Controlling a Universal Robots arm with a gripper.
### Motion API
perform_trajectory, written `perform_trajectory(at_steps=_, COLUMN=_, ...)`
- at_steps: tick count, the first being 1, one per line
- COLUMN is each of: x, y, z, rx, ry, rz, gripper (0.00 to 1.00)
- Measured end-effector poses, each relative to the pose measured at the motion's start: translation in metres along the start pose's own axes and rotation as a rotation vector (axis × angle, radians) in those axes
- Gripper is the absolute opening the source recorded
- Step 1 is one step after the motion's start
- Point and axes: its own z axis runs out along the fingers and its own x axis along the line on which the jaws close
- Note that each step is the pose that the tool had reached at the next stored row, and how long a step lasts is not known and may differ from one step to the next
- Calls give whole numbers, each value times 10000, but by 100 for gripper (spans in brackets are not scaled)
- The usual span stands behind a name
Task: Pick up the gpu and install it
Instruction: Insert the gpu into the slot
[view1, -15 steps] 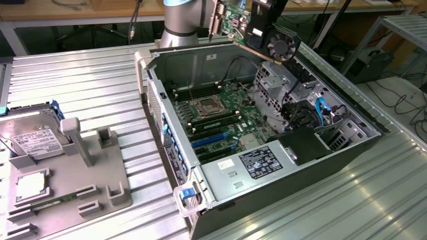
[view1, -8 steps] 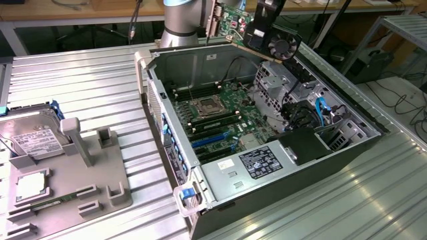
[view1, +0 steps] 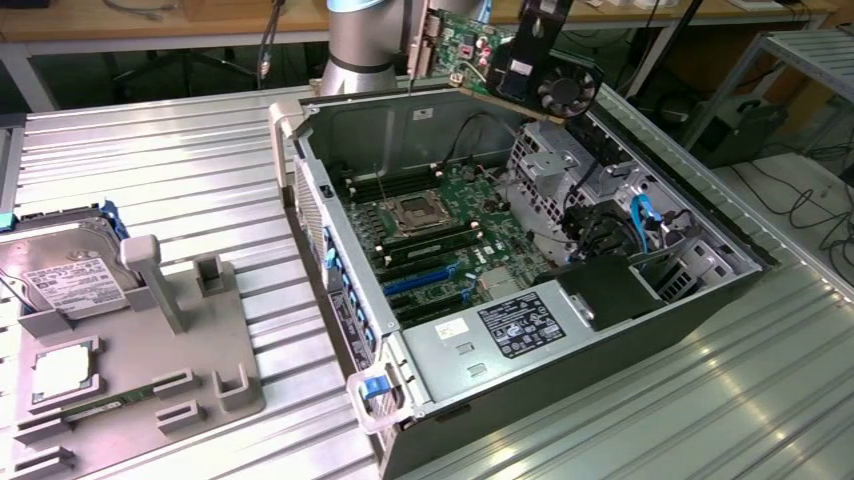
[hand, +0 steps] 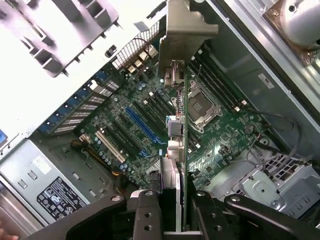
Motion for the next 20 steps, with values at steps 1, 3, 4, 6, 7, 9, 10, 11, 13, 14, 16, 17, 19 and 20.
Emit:
perform_trajectory(at_steps=1, x=0, y=0, z=0, rx=-4, ry=15, rz=-391, gripper=28)
perform_trajectory(at_steps=3, x=1, y=1, z=0, rx=-9, ry=30, rz=-753, gripper=28)
perform_trajectory(at_steps=4, x=1, y=1, z=0, rx=-11, ry=39, rz=-978, gripper=28)
perform_trajectory(at_steps=6, x=1, y=2, z=0, rx=-14, ry=50, rz=-1261, gripper=28)
perform_trajectory(at_steps=7, x=2, y=2, z=0, rx=-16, ry=58, rz=-1437, gripper=28)
perform_trajectory(at_steps=9, x=2, y=2, z=0, rx=-20, ry=70, rz=-1746, gripper=28)
perform_trajectory(at_steps=10, x=2, y=2, z=0, rx=-22, ry=76, rz=-1907, gripper=28)
perform_trajectory(at_steps=11, x=2, y=3, z=0, rx=-23, ry=83, rz=-2058, gripper=28)
perform_trajectory(at_steps=13, x=3, y=3, z=0, rx=-27, ry=96, rz=-2384, gripper=28)
perform_trajectory(at_steps=14, x=2, y=3, z=0, rx=-29, ry=103, rz=-2557, gripper=28)
perform_trajectory(at_steps=16, x=3, y=3, z=0, rx=-33, ry=115, rz=-2872, gripper=28)
perform_trajectory(at_steps=17, x=3, y=3, z=0, rx=-34, ry=122, rz=-3034, gripper=28)
perform_trajectory(at_steps=19, x=3, y=3, z=0, rx=-39, ry=136, rz=-3369, gripper=28)
perform_trajectory(at_steps=20, x=3, y=3, z=0, rx=-40, ry=142, rz=-3532, gripper=28)
